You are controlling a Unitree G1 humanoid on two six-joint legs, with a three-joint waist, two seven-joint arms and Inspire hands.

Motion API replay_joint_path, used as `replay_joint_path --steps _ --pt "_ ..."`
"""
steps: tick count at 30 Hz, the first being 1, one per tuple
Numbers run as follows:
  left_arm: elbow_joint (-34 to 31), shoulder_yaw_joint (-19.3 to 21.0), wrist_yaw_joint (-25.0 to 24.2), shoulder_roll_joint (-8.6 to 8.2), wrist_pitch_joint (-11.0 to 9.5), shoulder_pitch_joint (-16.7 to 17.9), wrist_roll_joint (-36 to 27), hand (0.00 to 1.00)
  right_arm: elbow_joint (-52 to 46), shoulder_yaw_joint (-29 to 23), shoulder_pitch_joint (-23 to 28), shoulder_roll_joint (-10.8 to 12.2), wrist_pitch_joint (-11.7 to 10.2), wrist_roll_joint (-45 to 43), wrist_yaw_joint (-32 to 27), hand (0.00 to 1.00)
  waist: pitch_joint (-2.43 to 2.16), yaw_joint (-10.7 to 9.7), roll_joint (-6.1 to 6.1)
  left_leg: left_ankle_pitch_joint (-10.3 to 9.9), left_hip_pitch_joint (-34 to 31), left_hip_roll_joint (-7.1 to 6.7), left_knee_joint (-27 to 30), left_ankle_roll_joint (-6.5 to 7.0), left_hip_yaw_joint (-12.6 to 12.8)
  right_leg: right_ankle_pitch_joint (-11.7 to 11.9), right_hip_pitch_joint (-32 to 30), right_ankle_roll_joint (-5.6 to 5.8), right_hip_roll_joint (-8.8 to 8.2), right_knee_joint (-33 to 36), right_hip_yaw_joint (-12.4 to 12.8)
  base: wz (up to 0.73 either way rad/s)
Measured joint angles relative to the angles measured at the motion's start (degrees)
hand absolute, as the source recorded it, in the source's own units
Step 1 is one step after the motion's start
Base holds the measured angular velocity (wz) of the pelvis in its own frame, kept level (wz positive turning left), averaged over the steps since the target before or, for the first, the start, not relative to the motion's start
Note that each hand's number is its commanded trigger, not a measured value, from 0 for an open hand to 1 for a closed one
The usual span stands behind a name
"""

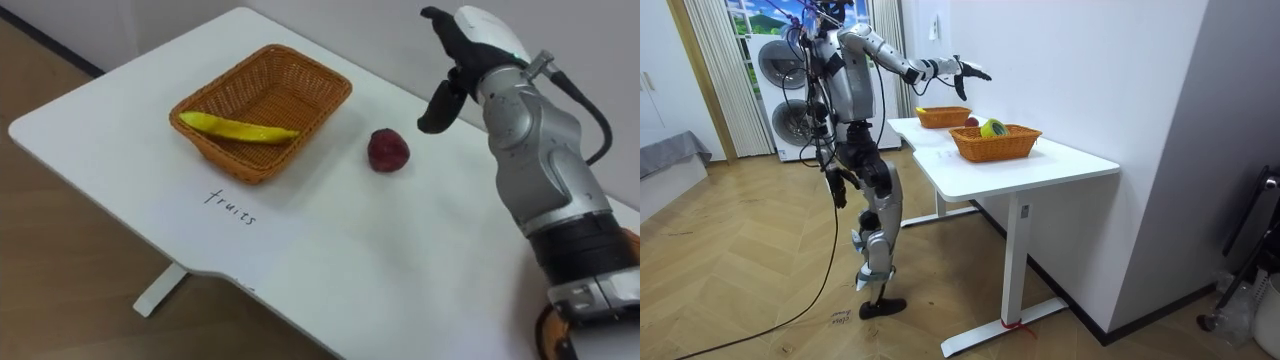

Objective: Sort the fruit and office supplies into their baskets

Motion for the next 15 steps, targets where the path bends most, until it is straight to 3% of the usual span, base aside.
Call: replay_joint_path --steps 15 --pt "0.0 -0.1 0.0 -0.04 -0.1 0.4 0.0 0.0 1.4 0.1 0.5 -0.2 0.0 1.9 2.8 0.0 -0.04 0.5 0.09 0.0 1.0 0.02 0.1 0.01 0.0 0.0 0.9 -0.01 0.0 0.0 0.1 0.0"
